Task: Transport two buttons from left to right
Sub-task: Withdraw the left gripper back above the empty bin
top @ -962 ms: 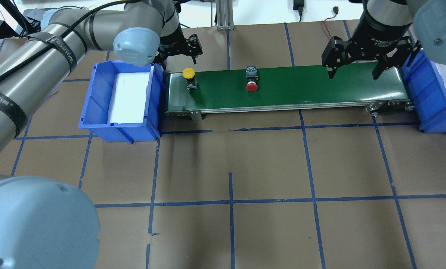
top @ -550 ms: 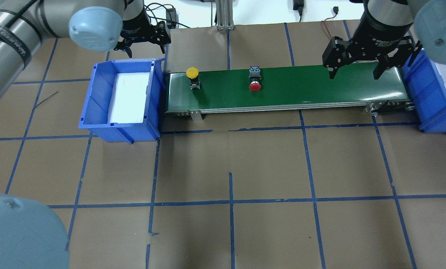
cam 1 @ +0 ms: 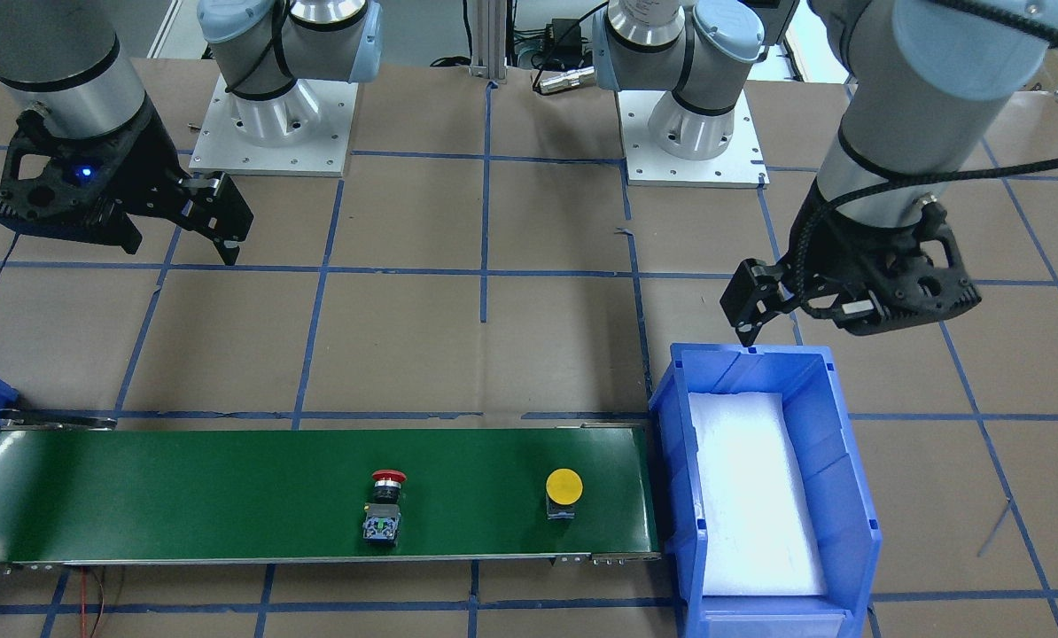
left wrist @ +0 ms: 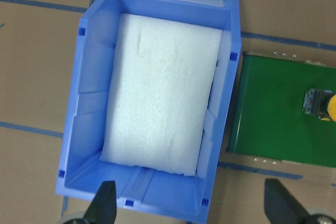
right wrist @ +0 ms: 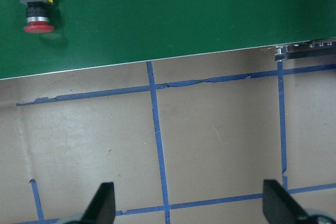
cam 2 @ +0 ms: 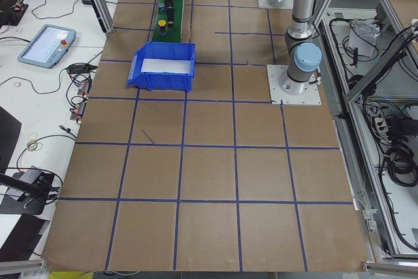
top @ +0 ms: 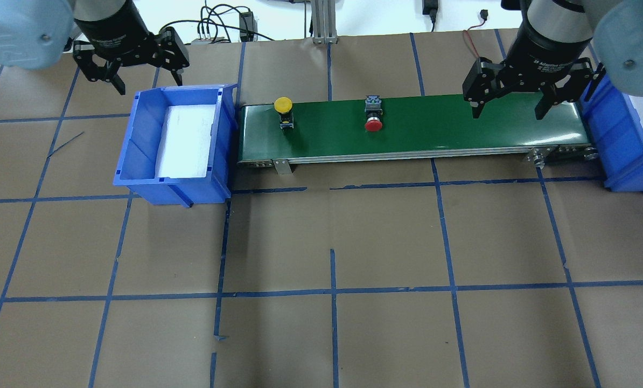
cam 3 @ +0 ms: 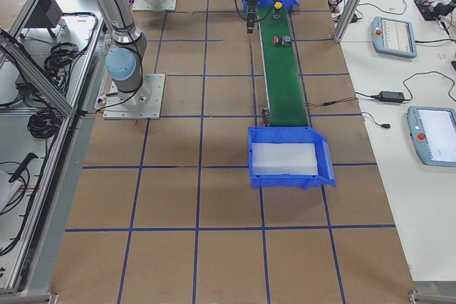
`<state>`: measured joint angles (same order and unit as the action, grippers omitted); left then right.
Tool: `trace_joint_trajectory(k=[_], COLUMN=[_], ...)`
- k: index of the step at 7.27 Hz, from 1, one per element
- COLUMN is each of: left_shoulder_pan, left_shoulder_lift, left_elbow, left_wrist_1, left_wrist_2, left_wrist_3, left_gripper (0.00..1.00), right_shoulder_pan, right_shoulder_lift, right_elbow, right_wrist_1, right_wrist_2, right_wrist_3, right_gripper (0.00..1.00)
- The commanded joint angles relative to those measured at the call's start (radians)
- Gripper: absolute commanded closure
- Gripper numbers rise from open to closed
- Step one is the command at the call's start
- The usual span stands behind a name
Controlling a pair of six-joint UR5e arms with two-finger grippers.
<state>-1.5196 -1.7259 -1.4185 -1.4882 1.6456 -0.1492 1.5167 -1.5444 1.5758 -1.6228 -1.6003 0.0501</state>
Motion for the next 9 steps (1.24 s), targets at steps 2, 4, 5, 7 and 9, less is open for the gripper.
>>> trace_joint_trajectory(k=[2, 4, 5, 7, 9], left_shoulder_pan=[0.071, 0.068, 0.05, 0.026, -0.103], left_shoulder_lift=[0.075, 0.072, 0.069, -0.039, -0.212], left_elbow=[-0.063, -0.137, -0.142, -0.05, 0.231], left_wrist_1=[-0.084, 0.07, 0.072, 0.138, -0.051], left_wrist_2=[-0.004, -0.007, -0.009, -0.084, -0.058], left_wrist_3=[0.131, 0.204, 0.204, 0.165, -0.045], left_gripper=[0.0, 0.0, 0.0, 0.0, 0.0], right_shoulder_pan=[-0.001, 0.002, 0.002, 0.0, 0.002], right_shoulder_lift=[0.001, 0.001, 0.001, 0.001, 0.001], right_elbow=[0.001, 0.001, 0.001, 0.001, 0.001], right_wrist_1=[-0.005, -0.005, -0.005, -0.006, -0.006], right_wrist_2=[0.0, 0.003, 0.003, 0.002, -0.007], right_wrist_3=[0.001, 0.005, 0.007, 0.008, 0.008], right_gripper=[0.0, 0.0, 0.0, 0.0, 0.0])
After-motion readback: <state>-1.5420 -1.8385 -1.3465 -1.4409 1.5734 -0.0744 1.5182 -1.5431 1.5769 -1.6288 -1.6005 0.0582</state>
